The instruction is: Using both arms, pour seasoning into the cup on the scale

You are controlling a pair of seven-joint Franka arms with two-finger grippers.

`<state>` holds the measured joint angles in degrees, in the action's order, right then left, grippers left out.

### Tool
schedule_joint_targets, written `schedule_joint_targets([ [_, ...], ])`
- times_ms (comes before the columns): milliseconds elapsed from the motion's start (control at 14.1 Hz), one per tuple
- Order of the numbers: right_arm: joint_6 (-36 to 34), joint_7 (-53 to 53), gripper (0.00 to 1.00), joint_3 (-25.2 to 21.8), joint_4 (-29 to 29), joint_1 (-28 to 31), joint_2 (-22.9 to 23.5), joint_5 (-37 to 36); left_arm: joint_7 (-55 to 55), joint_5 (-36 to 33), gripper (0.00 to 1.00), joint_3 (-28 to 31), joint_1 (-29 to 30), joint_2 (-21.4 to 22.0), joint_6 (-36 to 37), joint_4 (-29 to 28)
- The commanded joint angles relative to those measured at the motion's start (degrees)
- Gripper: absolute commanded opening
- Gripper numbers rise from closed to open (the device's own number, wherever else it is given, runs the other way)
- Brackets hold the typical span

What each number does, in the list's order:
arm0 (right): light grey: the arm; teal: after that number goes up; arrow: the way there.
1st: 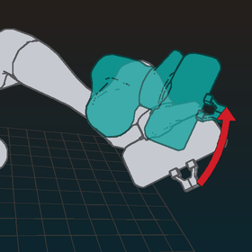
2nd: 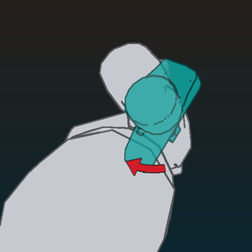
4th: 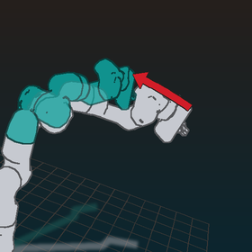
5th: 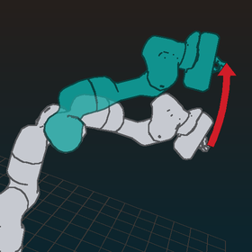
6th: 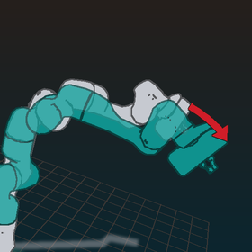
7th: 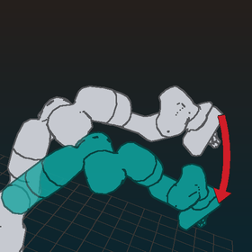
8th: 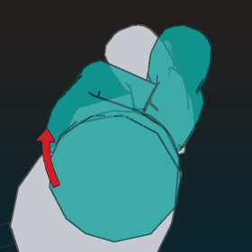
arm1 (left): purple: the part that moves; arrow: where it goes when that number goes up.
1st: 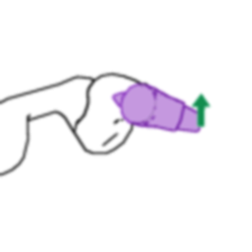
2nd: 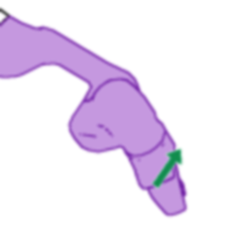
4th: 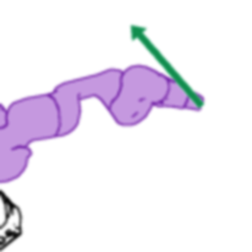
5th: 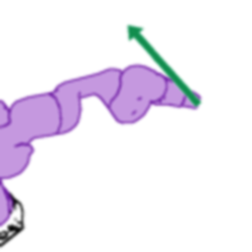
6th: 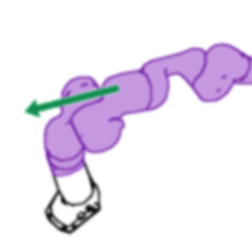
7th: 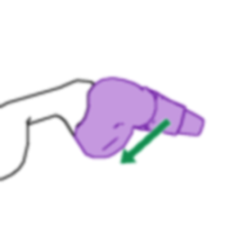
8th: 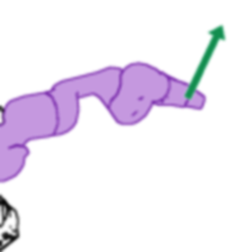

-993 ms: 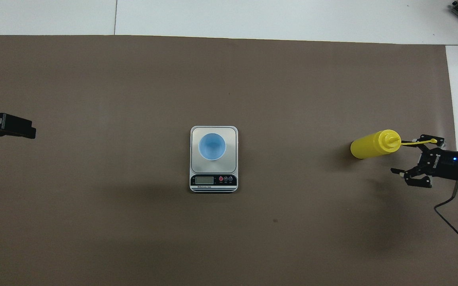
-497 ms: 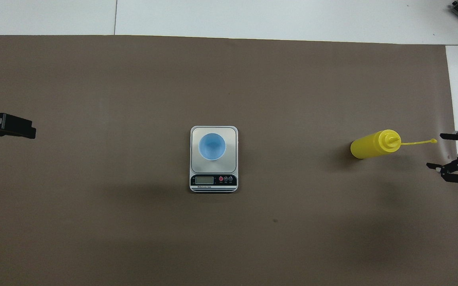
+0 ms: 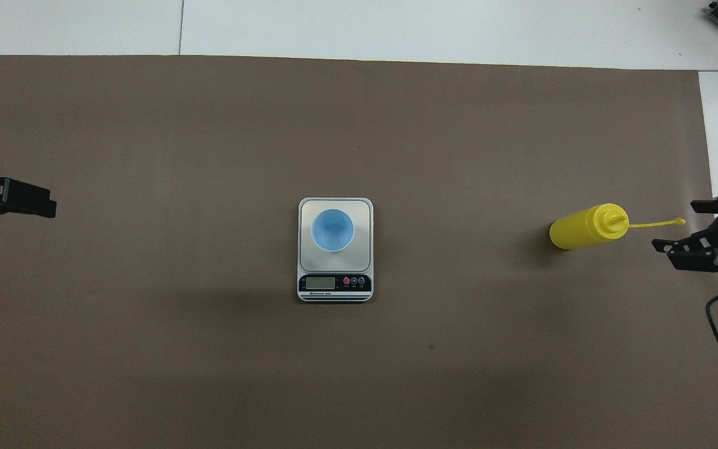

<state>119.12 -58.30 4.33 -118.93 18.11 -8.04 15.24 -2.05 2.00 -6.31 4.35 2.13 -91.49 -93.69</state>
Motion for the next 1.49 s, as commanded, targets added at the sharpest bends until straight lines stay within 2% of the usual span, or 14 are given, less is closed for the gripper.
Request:
schedule_joint_targets([
  [0,-5.0,14.1,1.0,0.0,5.5,-3.3,1.0,-5.6,0.0,0.4,1.0,-0.3,0.8,1.5,-0.6,-1.8],
  [426,-14.9,42.0,1.0,0.0,15.5,-13.0,2.9,-12.9,0.0,0.4,1.0,-0.3,0.8,1.5,-0.6,-1.8],
  [709,-21.5,55.2,1.0,0.1,22.9,-19.9,4.8,-22.1,0.0,0.4,1.0,-0.3,0.8,1.5,-0.6,-1.8],
  [993,-28.3,57.2,1.0,0.1,30.5,-19.1,7.5,-21.6,0.0,0.4,1.0,-0.3,0.8,1.5,-0.6,-1.8],
  [1206,-34.9,58.6,1.0,-0.1,36.9,-17.8,10.1,-18.4,0.0,0.4,1.0,-0.3,0.8,1.5,-0.6,-1.8],
  [1419,-35.1,60.8,1.0,-0.1,36.7,-15.1,10.1,-15.7,0.0,0.4,1.0,-0.3,0.8,1.5,-0.7,-1.8],
])
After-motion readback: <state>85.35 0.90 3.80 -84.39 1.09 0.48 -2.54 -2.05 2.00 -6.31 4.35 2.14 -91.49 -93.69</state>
